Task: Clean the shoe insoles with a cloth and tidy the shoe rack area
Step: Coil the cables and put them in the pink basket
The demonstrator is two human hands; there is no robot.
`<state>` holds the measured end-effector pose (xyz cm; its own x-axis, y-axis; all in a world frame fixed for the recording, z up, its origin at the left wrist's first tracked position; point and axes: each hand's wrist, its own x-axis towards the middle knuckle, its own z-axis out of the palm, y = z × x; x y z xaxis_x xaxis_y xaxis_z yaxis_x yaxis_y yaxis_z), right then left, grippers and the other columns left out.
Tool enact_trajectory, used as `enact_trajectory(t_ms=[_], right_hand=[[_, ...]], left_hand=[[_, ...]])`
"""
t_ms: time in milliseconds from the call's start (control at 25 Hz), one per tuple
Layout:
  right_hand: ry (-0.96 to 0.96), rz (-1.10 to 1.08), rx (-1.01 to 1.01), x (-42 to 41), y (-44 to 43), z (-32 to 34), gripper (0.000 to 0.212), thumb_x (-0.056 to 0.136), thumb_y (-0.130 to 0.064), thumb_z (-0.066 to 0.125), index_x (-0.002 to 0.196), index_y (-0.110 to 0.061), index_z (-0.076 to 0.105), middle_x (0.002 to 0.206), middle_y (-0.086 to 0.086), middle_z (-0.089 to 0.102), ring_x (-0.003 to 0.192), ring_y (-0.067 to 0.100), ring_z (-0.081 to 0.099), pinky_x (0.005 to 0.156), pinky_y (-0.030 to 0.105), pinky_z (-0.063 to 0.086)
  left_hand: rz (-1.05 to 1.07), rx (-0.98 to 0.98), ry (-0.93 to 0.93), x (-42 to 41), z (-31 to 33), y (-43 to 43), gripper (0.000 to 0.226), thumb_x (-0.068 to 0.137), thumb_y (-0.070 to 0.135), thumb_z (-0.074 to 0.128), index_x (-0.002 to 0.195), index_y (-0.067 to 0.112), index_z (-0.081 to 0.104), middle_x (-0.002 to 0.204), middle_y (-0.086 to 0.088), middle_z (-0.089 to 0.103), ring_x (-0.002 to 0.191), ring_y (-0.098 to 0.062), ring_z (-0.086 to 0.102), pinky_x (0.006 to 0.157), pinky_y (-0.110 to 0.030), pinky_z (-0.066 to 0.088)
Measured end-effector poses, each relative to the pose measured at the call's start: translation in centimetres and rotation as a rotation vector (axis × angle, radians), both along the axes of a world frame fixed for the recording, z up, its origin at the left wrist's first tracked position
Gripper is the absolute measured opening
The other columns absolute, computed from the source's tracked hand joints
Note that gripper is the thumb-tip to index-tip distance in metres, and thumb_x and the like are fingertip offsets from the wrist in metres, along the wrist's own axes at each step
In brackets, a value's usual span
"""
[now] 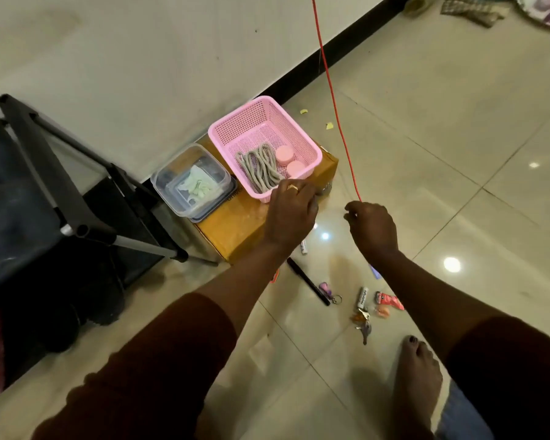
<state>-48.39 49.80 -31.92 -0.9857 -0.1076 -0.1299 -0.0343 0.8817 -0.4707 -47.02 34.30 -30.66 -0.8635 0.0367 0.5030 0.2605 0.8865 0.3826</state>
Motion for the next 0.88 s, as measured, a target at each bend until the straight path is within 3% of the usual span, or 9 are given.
enact_trajectory(t_ms=[80, 160, 280, 360, 560, 680, 880], right_hand=[[-0.225, -0.138, -0.011, 1.7, 1.1, -2.5, 0.019, 0.088, -0.014, 0.058, 0.106, -0.011, 0.065, 0.104, 0.016, 0.066, 0.096, 0.036, 0.06, 0.073, 0.033, 0.045], [-0.395, -0.165, 0.043, 3.2, 1.7, -4.6, 0.018, 0.085, -0.016, 0.064, 0.1, -0.007, 0.063, 0.105, 0.017, 0.063, 0.093, 0.036, 0.06, 0.072, 0.032, 0.044], [-0.569, -0.132, 0.262, 4.9, 1.5, -6.6, 0.03, 0.084, -0.009, 0.063, 0.113, -0.008, 0.056, 0.125, 0.013, 0.053, 0.105, 0.032, 0.057, 0.078, 0.031, 0.042], [-0.63, -0.136, 0.332, 5.8, 1.1, -7.6, 0.036, 0.084, -0.001, 0.055, 0.119, -0.009, 0.054, 0.131, 0.01, 0.05, 0.11, 0.029, 0.055, 0.085, 0.032, 0.042], [-0.642, -0.15, 0.34, 6.4, 0.5, -9.2, 0.035, 0.086, 0.004, 0.046, 0.12, -0.003, 0.05, 0.128, 0.012, 0.05, 0.111, 0.031, 0.054, 0.085, 0.035, 0.045], [-0.601, -0.193, 0.38, 6.5, 0.4, -9.5, 0.034, 0.086, 0.004, 0.048, 0.12, -0.001, 0.052, 0.122, 0.015, 0.054, 0.109, 0.032, 0.055, 0.082, 0.036, 0.046], [-0.591, -0.198, 0.336, 6.6, 1.0, -10.5, 0.03, 0.089, 0.001, 0.045, 0.119, 0.0, 0.052, 0.117, 0.017, 0.056, 0.107, 0.033, 0.056, 0.08, 0.037, 0.047]], left_hand=[[-0.062, 0.004, -0.092, 2.2, -2.8, 1.0, 0.015, 0.078, 0.001, 0.057, 0.088, 0.003, 0.068, 0.083, -0.014, 0.068, 0.075, -0.034, 0.062, 0.07, -0.036, 0.051], [-0.015, 0.019, -0.318, 3.2, -5.6, 1.5, 0.02, 0.078, -0.002, 0.059, 0.096, 0.0, 0.068, 0.091, -0.018, 0.068, 0.081, -0.035, 0.064, 0.072, -0.035, 0.053], [0.15, -0.107, -0.773, 2.8, -9.6, 1.5, 0.024, 0.088, 0.007, 0.05, 0.109, 0.003, 0.063, 0.106, -0.017, 0.065, 0.097, -0.031, 0.062, 0.081, -0.035, 0.05], [0.224, -0.195, -0.915, 2.5, -11.5, 1.4, 0.02, 0.092, 0.013, 0.048, 0.105, 0.005, 0.062, 0.107, -0.016, 0.065, 0.1, -0.03, 0.061, 0.082, -0.035, 0.049], [0.385, -0.138, -0.97, 0.6, -13.1, 2.3, 0.033, 0.092, 0.032, 0.057, 0.113, 0.006, 0.06, 0.117, -0.014, 0.063, 0.111, -0.031, 0.057, 0.097, -0.037, 0.041], [0.438, -0.138, -0.999, -0.3, -13.9, 2.7, 0.033, 0.092, 0.029, 0.058, 0.116, 0.007, 0.059, 0.121, -0.012, 0.061, 0.114, -0.03, 0.056, 0.1, -0.038, 0.034], [0.453, -0.036, -1.053, 0.0, -14.7, 2.3, 0.026, 0.09, 0.013, 0.057, 0.115, 0.007, 0.06, 0.12, -0.015, 0.061, 0.11, -0.031, 0.059, 0.099, -0.038, 0.039]])
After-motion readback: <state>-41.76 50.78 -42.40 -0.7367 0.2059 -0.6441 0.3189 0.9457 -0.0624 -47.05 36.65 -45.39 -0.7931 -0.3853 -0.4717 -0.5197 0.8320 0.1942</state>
